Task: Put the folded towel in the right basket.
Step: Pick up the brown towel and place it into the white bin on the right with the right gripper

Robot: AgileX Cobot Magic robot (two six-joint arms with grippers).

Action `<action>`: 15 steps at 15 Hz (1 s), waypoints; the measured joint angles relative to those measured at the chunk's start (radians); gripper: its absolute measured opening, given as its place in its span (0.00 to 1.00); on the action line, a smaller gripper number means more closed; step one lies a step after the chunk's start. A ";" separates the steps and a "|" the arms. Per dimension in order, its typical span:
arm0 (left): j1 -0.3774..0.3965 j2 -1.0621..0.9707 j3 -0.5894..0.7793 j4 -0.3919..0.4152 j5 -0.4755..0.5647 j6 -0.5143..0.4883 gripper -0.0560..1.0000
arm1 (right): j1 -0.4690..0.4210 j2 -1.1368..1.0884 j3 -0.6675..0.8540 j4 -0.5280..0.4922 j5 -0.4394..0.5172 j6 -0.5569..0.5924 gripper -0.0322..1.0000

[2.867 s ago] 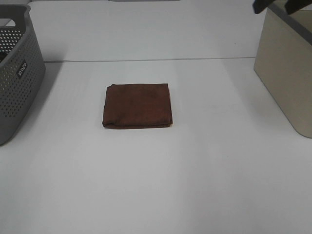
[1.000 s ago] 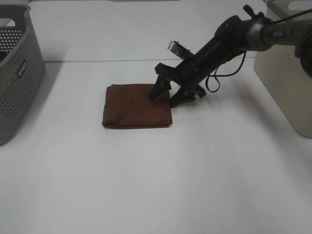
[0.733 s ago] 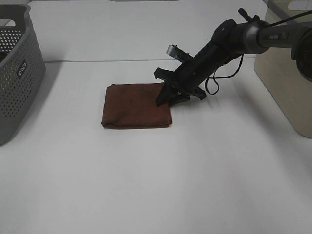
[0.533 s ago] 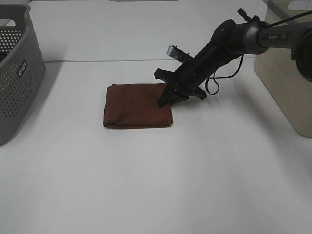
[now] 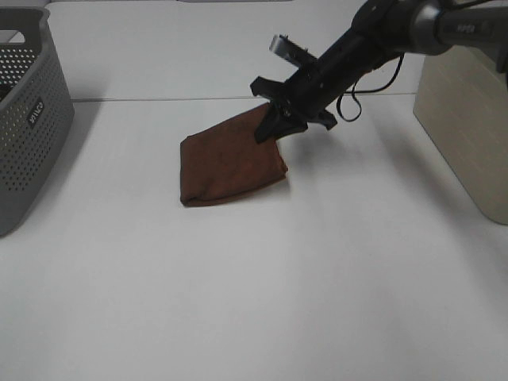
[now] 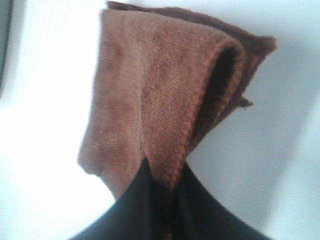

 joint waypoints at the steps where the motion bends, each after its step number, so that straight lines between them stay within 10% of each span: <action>1: 0.000 0.000 0.000 0.000 0.000 0.000 0.97 | 0.000 -0.050 0.000 -0.021 0.002 -0.004 0.08; 7: 0.000 0.000 0.000 0.000 0.000 0.000 0.97 | -0.034 -0.324 0.000 -0.185 0.031 0.013 0.08; 15: 0.000 0.000 0.000 0.000 0.000 0.000 0.97 | -0.468 -0.607 0.000 -0.256 0.096 0.027 0.08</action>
